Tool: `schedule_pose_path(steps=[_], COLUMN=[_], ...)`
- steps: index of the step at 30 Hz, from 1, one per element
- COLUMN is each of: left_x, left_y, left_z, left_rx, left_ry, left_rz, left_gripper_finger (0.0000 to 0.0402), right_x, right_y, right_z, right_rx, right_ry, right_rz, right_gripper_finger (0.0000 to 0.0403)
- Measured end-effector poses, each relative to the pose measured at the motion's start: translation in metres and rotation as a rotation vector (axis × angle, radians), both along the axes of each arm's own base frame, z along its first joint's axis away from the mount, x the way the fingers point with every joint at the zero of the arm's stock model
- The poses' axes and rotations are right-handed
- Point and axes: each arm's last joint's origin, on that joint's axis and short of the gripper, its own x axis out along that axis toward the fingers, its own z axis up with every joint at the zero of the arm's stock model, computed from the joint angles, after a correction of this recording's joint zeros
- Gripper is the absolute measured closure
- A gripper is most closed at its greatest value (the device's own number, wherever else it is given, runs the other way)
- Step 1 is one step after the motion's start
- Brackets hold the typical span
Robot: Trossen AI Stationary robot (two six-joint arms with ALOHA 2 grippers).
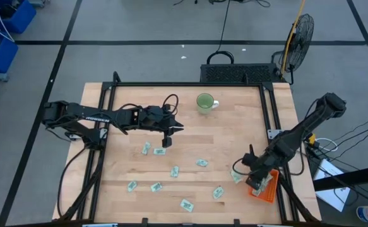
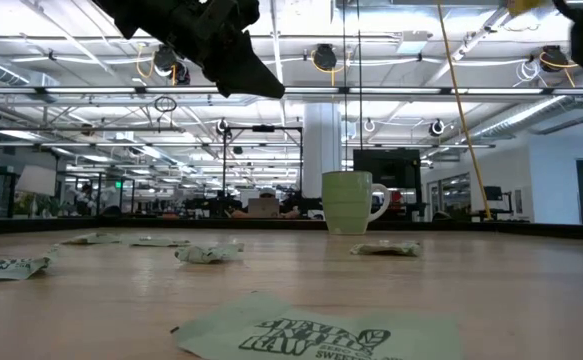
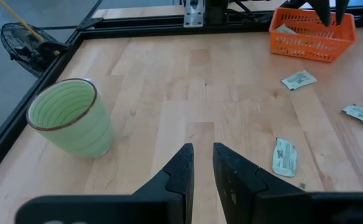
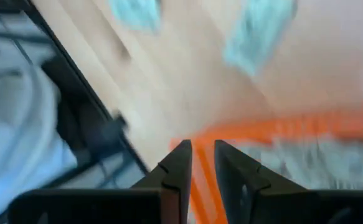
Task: Pick and place Stevia / Truvia into bins
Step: Put the stevia packet into the orange bin
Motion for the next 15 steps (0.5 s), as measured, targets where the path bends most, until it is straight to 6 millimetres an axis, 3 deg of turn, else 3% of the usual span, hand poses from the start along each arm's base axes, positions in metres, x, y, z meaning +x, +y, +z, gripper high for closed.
schedule_pose_path(steps=[7,15], left_x=[-0.004,-0.045], left_y=[0.0,-0.005], left_z=[-0.007,-0.038], left_rx=[-0.084,-0.18], left_ry=[0.077,0.598], left_rz=[0.047,0.141], left_gripper_finger=[0.0334,0.0334], right_x=[0.022,0.049], right_y=[-0.011,-0.039], right_z=[0.01,0.011], right_rx=[-0.265,-0.928], right_ry=[-0.394,-0.697], right_rz=[-0.033,0.258], right_gripper_finger=[0.0342,0.0342])
